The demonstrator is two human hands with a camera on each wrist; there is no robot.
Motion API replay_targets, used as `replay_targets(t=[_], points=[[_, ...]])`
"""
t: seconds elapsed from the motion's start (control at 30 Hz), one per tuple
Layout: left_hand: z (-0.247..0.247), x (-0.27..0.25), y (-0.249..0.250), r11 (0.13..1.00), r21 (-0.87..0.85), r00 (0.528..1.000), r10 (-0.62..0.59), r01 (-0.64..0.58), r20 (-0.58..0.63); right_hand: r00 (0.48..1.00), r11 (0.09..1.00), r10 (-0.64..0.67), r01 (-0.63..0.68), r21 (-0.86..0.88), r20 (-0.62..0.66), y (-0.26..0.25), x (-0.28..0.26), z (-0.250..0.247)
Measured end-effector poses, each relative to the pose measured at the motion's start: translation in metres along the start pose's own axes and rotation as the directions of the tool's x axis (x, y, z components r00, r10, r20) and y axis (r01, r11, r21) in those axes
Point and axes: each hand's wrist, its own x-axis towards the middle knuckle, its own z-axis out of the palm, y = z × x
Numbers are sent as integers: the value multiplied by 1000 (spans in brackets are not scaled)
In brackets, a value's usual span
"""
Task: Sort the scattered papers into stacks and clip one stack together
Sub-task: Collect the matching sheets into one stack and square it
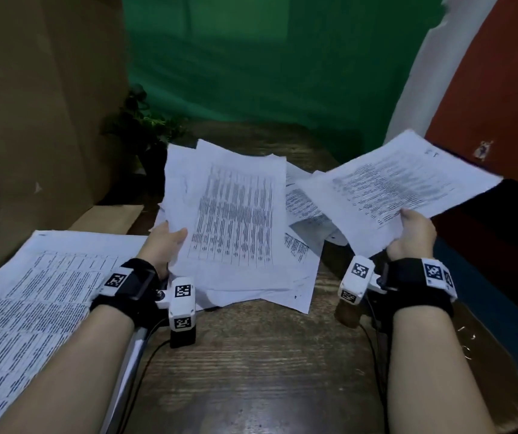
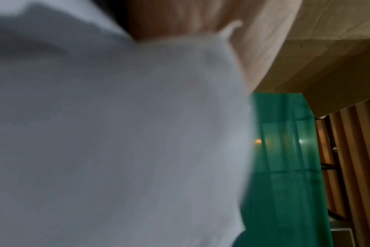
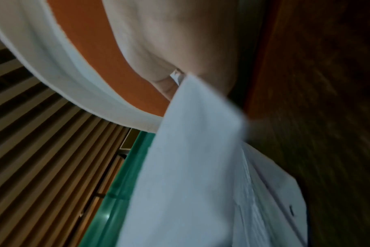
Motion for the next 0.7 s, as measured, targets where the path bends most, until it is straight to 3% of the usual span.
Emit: replay_targets(t=[0.07, 0.13, 0.23, 0.3, 0.4, 0.57, 0.7], points=[[0, 0, 1, 998, 54, 1000, -13, 13, 13, 990, 997, 74, -70, -34, 119, 6, -5, 7], [-1, 0, 1, 998, 65, 1000, -21, 20, 16, 930, 978, 202, -174, -115, 308, 16, -17, 24], [2, -1, 2, 998, 49, 999, -29, 28, 21, 849, 931, 277, -122, -344, 449, 33, -37, 57], [6, -3, 3, 998, 45, 999, -48, 48, 0, 812, 870, 313, -38, -491, 493, 45, -50, 74], [6, 0, 5, 987, 123, 994, -101, 105, -39, 731, 813, 419, -37, -581, 539, 62, -63, 97], [1, 5, 4, 980, 98, 978, -181, 171, 106, 559, 656, 549, 173, -735, 622, 60, -65, 116], [-5, 11, 0, 961, -103, 954, -235, 257, 186, 365, 602, 705, 145, -785, 608, 67, -56, 116]])
